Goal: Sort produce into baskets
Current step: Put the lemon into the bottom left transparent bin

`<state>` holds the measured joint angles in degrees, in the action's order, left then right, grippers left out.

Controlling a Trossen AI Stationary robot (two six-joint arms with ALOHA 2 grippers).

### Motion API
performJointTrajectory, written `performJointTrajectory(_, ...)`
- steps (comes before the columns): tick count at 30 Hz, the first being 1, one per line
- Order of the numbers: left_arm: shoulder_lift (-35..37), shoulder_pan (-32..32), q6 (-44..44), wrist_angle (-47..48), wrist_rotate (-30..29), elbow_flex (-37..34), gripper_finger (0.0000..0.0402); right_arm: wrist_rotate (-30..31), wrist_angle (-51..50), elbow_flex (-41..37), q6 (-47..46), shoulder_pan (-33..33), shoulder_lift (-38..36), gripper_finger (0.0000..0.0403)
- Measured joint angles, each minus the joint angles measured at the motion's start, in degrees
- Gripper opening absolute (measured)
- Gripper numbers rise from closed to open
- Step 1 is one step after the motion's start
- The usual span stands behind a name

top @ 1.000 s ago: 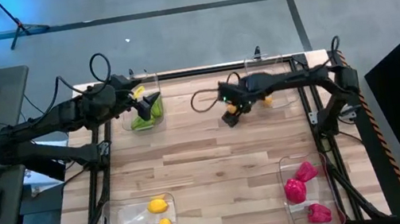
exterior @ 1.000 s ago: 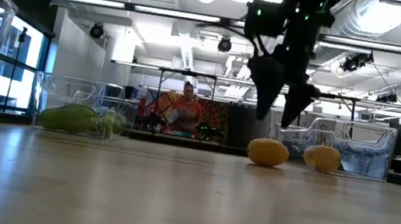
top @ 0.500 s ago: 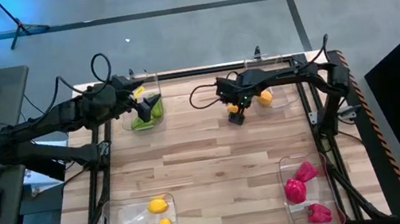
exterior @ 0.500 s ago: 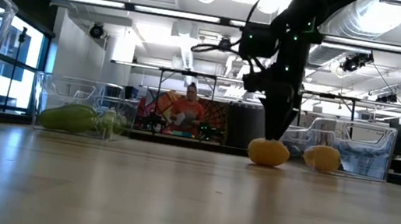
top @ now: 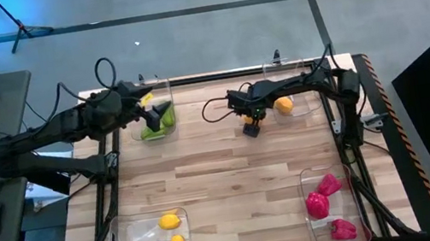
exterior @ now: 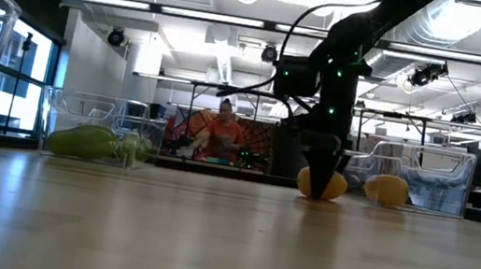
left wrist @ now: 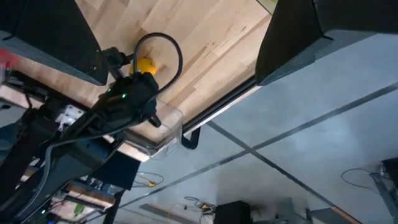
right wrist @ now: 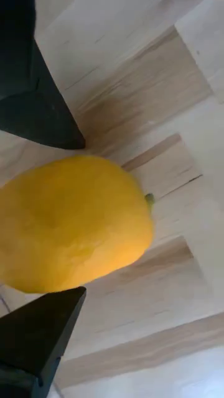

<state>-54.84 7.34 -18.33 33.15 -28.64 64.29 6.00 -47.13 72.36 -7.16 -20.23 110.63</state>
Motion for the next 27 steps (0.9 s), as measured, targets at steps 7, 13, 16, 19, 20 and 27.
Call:
performJointTrajectory(7,5.4,-1.7,0.2,-0.5,-0.1,0.0,0.0395,0.0,-4.3,0.0,-1.4,0.6,-2.0,0.0255)
performJointTrajectory(13,12.7,-2.2,-2.4,-2.0,-2.9,0.1,0.0395,-0.7,1.2,0.0,-1.6,2.7,-10.5,0.0148)
performJointTrajectory(16,15.0,-2.2,-6.0,-2.2,-4.8,0.1,0.0395,-5.0,8.5,0.0,-3.5,3.9,-14.0,0.0148)
performJointTrajectory(19,16.2,-2.1,-7.0,-1.9,-5.7,0.1,0.0395,-9.9,17.2,0.0,-5.6,6.5,-14.9,0.0148)
performJointTrajectory(20,16.3,-2.1,-7.3,-1.6,-5.6,0.1,0.0395,-11.4,19.9,0.0,-6.0,7.6,-14.8,0.0148)
performJointTrajectory(27,16.2,-2.1,-13.0,-1.3,-0.7,0.1,0.0395,-17.0,40.6,0.0,-12.3,20.1,-7.4,0.0163)
